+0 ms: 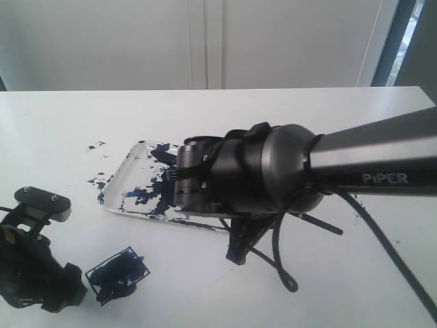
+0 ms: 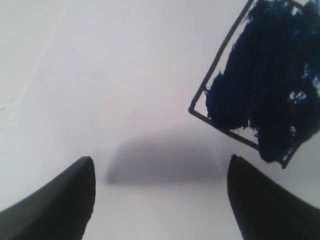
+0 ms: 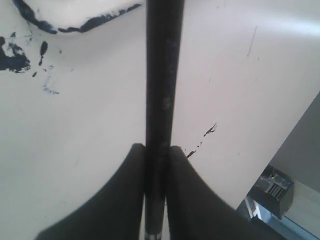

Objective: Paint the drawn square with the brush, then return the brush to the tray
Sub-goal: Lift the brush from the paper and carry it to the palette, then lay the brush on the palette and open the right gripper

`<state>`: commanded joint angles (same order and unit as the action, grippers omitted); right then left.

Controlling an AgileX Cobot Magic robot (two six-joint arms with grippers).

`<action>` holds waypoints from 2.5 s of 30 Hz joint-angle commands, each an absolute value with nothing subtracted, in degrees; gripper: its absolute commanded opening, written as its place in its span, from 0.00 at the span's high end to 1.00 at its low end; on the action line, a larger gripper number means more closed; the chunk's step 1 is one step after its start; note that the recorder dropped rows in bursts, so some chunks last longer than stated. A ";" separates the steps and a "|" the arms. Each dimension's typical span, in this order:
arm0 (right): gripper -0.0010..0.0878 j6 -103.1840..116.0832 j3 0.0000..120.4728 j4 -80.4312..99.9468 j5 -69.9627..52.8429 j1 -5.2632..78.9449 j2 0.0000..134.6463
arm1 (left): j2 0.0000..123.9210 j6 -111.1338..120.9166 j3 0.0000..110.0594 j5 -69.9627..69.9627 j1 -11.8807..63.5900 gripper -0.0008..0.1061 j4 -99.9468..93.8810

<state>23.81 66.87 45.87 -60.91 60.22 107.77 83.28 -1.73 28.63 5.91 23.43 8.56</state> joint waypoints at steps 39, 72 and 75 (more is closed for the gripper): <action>0.68 30.18 61.84 45.10 -46.05 54.64 113.52 | 52.02 -1.52 28.63 3.09 23.43 0.29 8.45; 0.48 28.65 62.18 40.13 -34.76 54.86 92.84 | 50.63 -4.93 28.63 5.59 23.43 0.29 8.35; 0.63 28.65 62.18 39.38 -32.66 54.86 88.95 | 50.63 -4.93 28.63 5.59 23.43 0.29 8.35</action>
